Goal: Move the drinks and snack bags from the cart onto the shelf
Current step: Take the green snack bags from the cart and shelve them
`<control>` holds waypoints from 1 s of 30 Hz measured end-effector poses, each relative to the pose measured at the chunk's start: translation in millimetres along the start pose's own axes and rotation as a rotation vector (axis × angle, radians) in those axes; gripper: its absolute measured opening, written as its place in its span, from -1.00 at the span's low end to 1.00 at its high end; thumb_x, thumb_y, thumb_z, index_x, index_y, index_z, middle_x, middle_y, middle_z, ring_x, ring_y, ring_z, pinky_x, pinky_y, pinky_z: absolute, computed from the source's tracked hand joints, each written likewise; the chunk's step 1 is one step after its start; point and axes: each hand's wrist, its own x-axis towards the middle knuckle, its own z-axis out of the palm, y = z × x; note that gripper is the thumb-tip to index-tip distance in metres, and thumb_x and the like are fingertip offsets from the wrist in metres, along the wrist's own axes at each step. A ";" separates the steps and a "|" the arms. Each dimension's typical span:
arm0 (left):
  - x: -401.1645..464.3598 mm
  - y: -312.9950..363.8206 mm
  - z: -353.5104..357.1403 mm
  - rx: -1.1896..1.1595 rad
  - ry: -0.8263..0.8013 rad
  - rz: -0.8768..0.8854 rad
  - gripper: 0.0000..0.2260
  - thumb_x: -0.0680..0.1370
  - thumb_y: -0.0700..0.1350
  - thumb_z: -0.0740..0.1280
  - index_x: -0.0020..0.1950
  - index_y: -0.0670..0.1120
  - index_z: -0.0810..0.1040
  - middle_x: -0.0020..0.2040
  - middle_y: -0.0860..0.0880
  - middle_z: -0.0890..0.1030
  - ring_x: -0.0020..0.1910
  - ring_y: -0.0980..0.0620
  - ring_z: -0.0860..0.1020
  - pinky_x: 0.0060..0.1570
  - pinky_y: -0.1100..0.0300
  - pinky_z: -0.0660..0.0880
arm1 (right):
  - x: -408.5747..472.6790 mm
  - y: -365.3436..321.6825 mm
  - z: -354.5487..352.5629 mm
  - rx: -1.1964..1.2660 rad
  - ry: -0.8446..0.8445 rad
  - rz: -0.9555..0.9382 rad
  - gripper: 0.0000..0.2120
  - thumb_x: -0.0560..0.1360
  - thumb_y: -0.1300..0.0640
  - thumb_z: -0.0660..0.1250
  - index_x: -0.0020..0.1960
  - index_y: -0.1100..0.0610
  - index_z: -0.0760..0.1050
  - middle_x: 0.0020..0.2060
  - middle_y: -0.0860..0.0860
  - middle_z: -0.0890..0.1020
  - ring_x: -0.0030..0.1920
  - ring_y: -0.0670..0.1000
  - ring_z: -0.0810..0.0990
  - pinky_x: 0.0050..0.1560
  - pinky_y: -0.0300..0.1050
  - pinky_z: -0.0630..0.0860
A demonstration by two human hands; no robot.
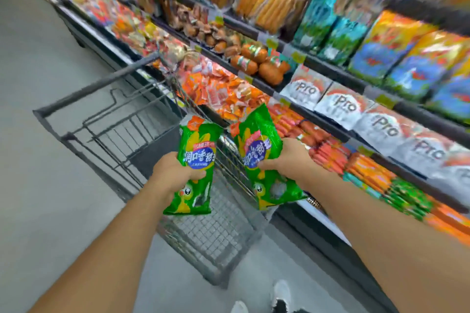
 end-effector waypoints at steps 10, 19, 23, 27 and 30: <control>-81.7 128.6 158.7 0.127 -0.357 0.303 -0.67 0.29 -0.29 0.61 -0.02 -0.07 0.64 -0.10 -0.07 0.72 -0.06 -0.12 0.67 0.03 -0.08 0.60 | -117.3 119.9 -174.6 0.246 0.372 0.192 -0.68 0.24 0.10 0.64 -0.09 0.12 0.62 -0.17 0.06 0.72 -0.15 0.07 0.70 -0.10 0.04 0.64; -241.0 202.7 383.5 0.269 -0.678 0.487 -0.72 0.36 -0.27 0.58 0.00 -0.12 0.61 -0.07 -0.11 0.70 -0.11 -0.08 0.64 -0.22 0.14 0.49 | -289.4 290.8 -318.4 0.179 0.672 0.399 -0.67 0.23 0.07 0.62 -0.08 0.13 0.63 -0.17 0.06 0.71 -0.13 0.05 0.66 -0.18 -0.08 0.52; -318.5 216.1 471.1 0.292 -0.787 0.574 -0.65 0.33 -0.31 0.59 0.05 -0.12 0.62 -0.05 -0.11 0.71 -0.11 -0.08 0.66 -0.18 0.11 0.55 | -364.2 360.1 -369.0 0.177 0.778 0.494 -0.67 0.21 0.02 0.62 -0.12 0.09 0.61 -0.18 0.02 0.69 -0.11 0.05 0.65 -0.19 -0.08 0.51; -385.4 225.3 543.3 0.335 -0.894 0.608 -0.64 0.33 -0.27 0.60 0.08 -0.13 0.63 -0.03 -0.12 0.71 -0.08 -0.09 0.66 -0.08 0.01 0.58 | -433.8 409.3 -406.3 0.186 0.870 0.563 -0.70 0.23 0.03 0.62 -0.15 0.09 0.59 -0.18 0.04 0.68 -0.13 0.05 0.62 -0.15 -0.06 0.53; -431.5 232.7 586.5 0.347 -0.947 0.635 -0.60 0.30 -0.23 0.63 0.09 -0.10 0.63 -0.04 -0.09 0.72 -0.05 -0.12 0.68 0.05 -0.13 0.60 | -473.1 442.3 -429.5 0.213 0.946 0.615 -0.65 0.20 0.02 0.63 -0.09 0.12 0.64 -0.15 0.07 0.71 -0.09 0.08 0.66 -0.04 0.03 0.60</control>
